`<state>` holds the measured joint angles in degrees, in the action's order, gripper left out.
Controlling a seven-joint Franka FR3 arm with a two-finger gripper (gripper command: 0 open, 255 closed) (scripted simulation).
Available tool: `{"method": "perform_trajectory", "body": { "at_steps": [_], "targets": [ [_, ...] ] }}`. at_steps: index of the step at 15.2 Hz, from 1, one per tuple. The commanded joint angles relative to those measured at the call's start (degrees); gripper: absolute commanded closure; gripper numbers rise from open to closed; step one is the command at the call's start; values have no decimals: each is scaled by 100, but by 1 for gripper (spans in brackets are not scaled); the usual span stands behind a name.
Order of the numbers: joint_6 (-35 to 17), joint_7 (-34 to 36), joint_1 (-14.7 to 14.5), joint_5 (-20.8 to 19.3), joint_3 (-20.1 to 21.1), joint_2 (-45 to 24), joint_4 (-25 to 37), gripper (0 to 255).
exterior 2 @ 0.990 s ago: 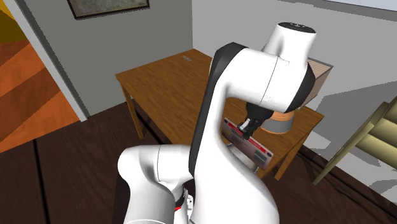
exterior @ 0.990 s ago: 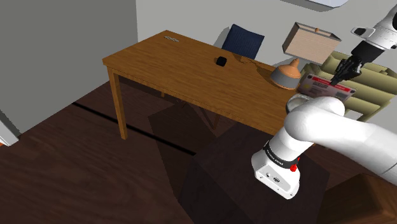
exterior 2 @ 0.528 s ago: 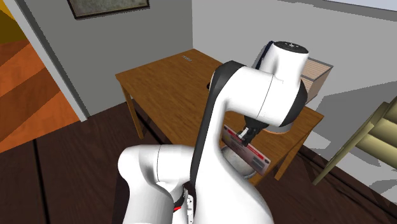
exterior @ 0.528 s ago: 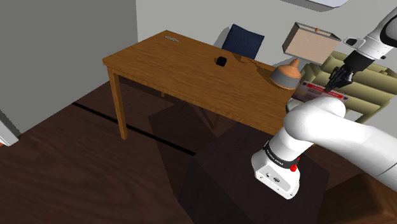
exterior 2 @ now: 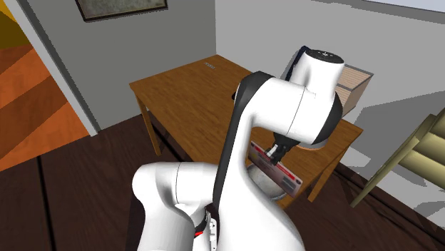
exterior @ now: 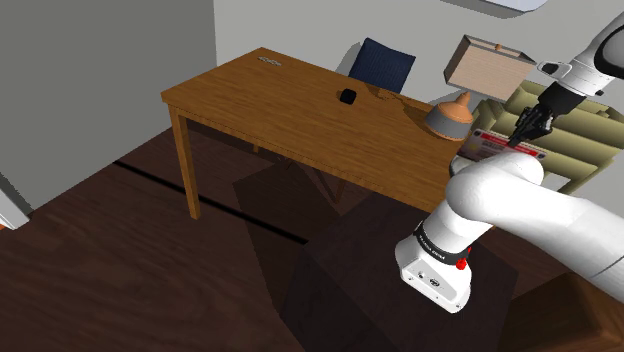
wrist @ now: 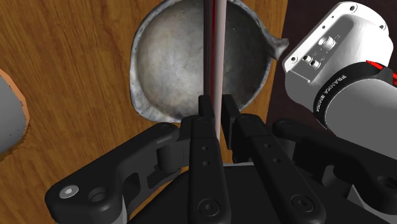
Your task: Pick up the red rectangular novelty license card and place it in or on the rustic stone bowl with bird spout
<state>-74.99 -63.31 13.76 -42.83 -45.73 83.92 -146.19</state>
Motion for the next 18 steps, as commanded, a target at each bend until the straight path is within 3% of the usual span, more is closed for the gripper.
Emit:
{"method": "perform_trajectory", "body": {
  "at_steps": [1,6,10,18],
  "targets": [
    [-1,0,0,0,0,0,0,0],
    [0,0,0,0,0,0,0,0],
    [371,-50,-224,411,432,-371,736,0],
    [369,-51,-222,411,432,-372,734,0]
  ]
}}
